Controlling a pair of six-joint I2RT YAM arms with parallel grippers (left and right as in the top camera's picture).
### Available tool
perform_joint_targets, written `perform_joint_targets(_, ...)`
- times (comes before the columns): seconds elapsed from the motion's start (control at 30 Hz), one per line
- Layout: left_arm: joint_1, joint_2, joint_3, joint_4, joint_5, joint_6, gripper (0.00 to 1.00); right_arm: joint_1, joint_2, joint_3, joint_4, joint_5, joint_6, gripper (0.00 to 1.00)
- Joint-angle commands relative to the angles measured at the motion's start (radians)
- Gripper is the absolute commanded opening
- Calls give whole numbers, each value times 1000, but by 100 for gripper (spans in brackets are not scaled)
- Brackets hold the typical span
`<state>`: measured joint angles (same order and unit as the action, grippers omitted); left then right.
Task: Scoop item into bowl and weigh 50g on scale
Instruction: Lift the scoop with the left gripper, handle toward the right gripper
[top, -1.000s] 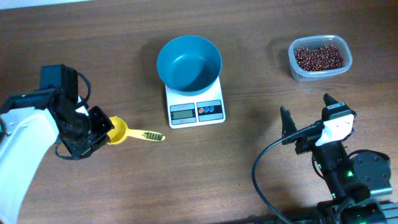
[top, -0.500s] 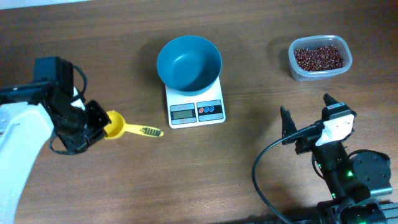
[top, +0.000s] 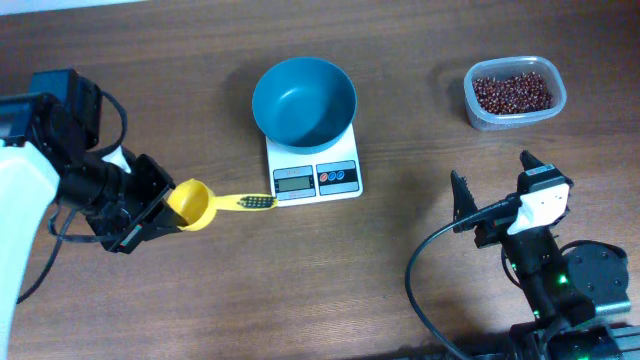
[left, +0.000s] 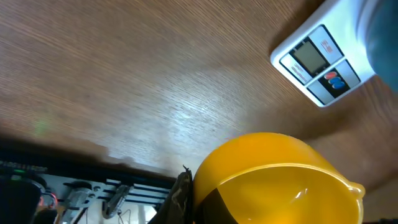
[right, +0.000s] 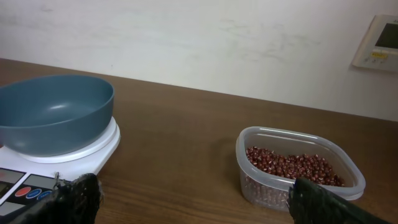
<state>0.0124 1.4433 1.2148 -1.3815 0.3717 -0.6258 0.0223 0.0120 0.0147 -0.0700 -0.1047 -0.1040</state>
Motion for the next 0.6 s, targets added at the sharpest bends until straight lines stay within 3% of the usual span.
perform_joint_targets(0.0, -3, -15, 17, -16, 113, -10, 0, 12, -6, -9, 0, 5, 11, 99)
perform_joint_targets(0.3, -3, -69, 17, -70, 120, -12, 0, 12, -6, -9, 0, 5, 11, 99)
perform_joint_targets(0.4, -3, -69, 17, -48, 122, -117, 0, 10, -6, -9, 4, -2, 12, 99)
perform_joint_targets(0.47, -3, -69, 17, -23, 122, -203, 0, 10, -6, -9, 12, -166, 158, 99)
perform_joint_targets(0.57, -3, -69, 17, -10, 122, -253, 0, 10, -6, -9, 21, -381, 689, 99)
